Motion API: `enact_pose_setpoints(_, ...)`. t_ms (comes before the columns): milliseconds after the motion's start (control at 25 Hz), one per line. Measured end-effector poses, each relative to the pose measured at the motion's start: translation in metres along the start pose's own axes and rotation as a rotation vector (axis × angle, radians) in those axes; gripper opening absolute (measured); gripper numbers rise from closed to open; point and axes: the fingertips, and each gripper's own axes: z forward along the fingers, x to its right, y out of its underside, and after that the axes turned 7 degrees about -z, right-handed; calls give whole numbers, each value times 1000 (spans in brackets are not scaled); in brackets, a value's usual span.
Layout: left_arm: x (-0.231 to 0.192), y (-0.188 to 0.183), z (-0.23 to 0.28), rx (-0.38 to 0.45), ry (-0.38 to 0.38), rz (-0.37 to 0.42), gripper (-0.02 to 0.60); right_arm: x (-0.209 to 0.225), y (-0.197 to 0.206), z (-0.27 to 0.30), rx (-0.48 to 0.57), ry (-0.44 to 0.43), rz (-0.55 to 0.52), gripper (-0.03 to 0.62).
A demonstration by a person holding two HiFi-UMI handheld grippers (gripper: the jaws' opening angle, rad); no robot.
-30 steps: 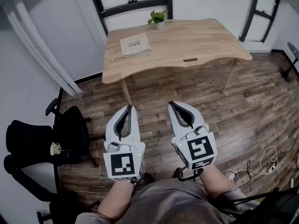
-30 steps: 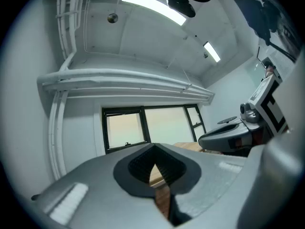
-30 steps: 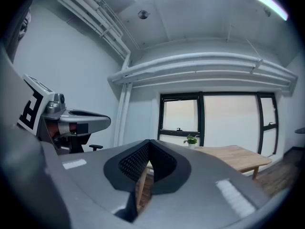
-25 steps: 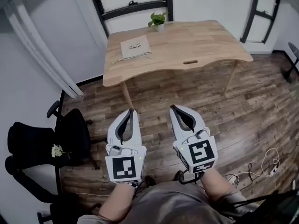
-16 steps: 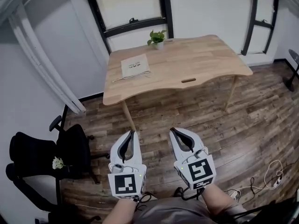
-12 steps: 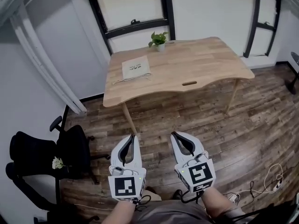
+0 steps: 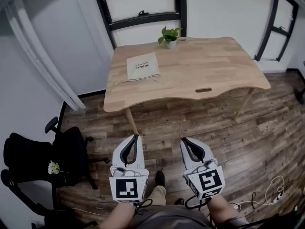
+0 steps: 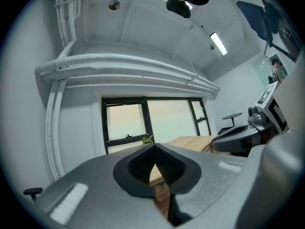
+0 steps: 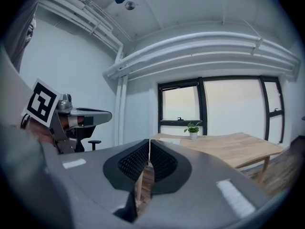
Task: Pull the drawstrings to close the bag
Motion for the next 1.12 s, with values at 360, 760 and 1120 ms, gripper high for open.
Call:
enact_pose_setpoints(360,-89,-7,94,45,1,-26,0,29,-29,124,2,23,-16,37)
enact_pose_setpoints(760,-142,4,167,32,18,-29,0,57,-42,206,-5,52,-31,37)
enact_pose_setpoints(1120,-162,45,239,-48,16,-60,0,102,-5,268,-84,48,14,40)
